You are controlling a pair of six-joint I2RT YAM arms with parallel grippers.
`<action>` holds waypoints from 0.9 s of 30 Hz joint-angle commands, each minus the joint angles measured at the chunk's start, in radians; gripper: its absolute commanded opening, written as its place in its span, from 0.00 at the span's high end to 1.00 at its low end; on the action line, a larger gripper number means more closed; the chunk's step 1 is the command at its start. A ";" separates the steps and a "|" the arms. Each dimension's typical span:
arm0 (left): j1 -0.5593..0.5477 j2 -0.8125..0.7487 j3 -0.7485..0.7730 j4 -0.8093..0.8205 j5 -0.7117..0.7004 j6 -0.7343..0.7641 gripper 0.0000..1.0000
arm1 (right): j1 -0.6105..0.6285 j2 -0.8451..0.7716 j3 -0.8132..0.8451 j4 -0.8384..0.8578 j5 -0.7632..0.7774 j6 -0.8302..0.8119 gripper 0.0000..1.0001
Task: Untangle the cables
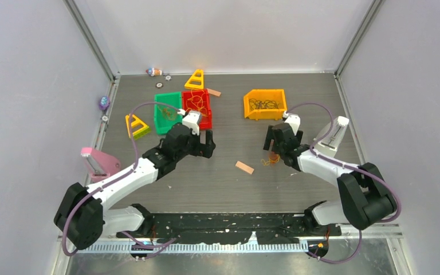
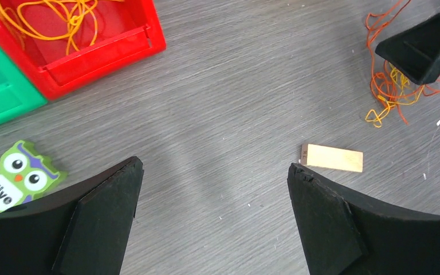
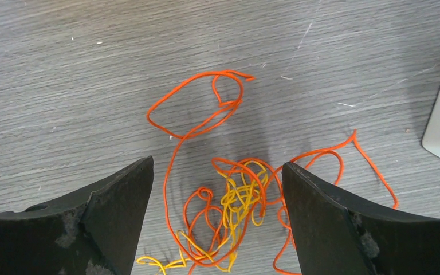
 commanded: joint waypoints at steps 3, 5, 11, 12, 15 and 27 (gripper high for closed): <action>-0.056 0.044 -0.080 0.347 0.008 0.070 0.02 | 0.003 0.098 0.073 -0.009 -0.116 0.014 0.13; -0.064 0.050 -0.124 0.425 0.011 0.068 0.03 | 0.004 0.127 0.080 0.031 -0.199 0.009 0.15; -0.065 0.071 -0.138 0.479 0.040 0.041 0.04 | 0.048 0.146 0.059 0.254 -0.528 -0.037 0.18; -0.064 0.078 -0.136 0.479 0.043 0.036 0.04 | 0.053 0.140 0.043 0.286 -0.567 -0.043 0.19; -0.064 0.088 -0.129 0.480 0.063 0.034 0.04 | 0.062 0.050 -0.021 0.419 -0.633 -0.047 0.18; -0.087 0.181 -0.040 0.409 0.145 0.055 0.05 | 0.061 -0.147 -0.087 0.236 -0.122 -0.008 0.16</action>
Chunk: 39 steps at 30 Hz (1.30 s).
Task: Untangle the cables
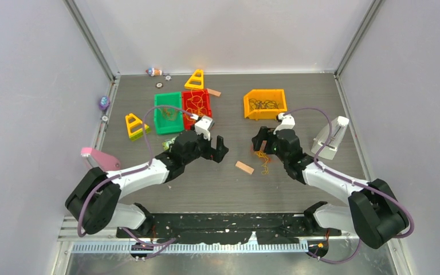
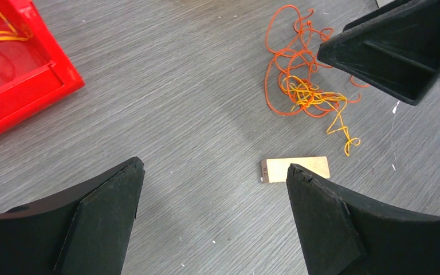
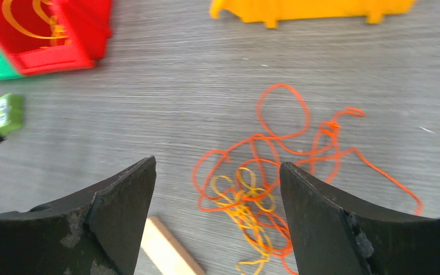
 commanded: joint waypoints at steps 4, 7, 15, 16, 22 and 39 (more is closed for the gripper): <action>-0.032 0.110 0.152 -0.073 0.053 0.022 0.06 | -0.002 -0.005 0.035 -0.115 0.250 0.037 0.17; -0.035 0.160 0.208 -0.138 0.067 0.020 0.06 | -0.002 -0.013 0.027 -0.106 0.246 0.036 0.20; -0.039 0.197 0.245 -0.154 0.117 0.021 0.12 | -0.002 -0.061 -0.019 -0.049 0.199 0.017 0.27; -0.039 0.208 0.259 -0.159 0.116 0.015 0.14 | -0.002 -0.066 -0.022 -0.045 0.200 0.016 0.27; -0.039 0.328 0.390 -0.268 0.145 -0.026 0.22 | -0.003 -0.048 -0.020 -0.046 0.167 0.009 0.35; -0.098 0.403 0.472 -0.256 0.166 -0.008 0.19 | -0.053 0.263 0.200 -0.258 0.193 0.067 0.20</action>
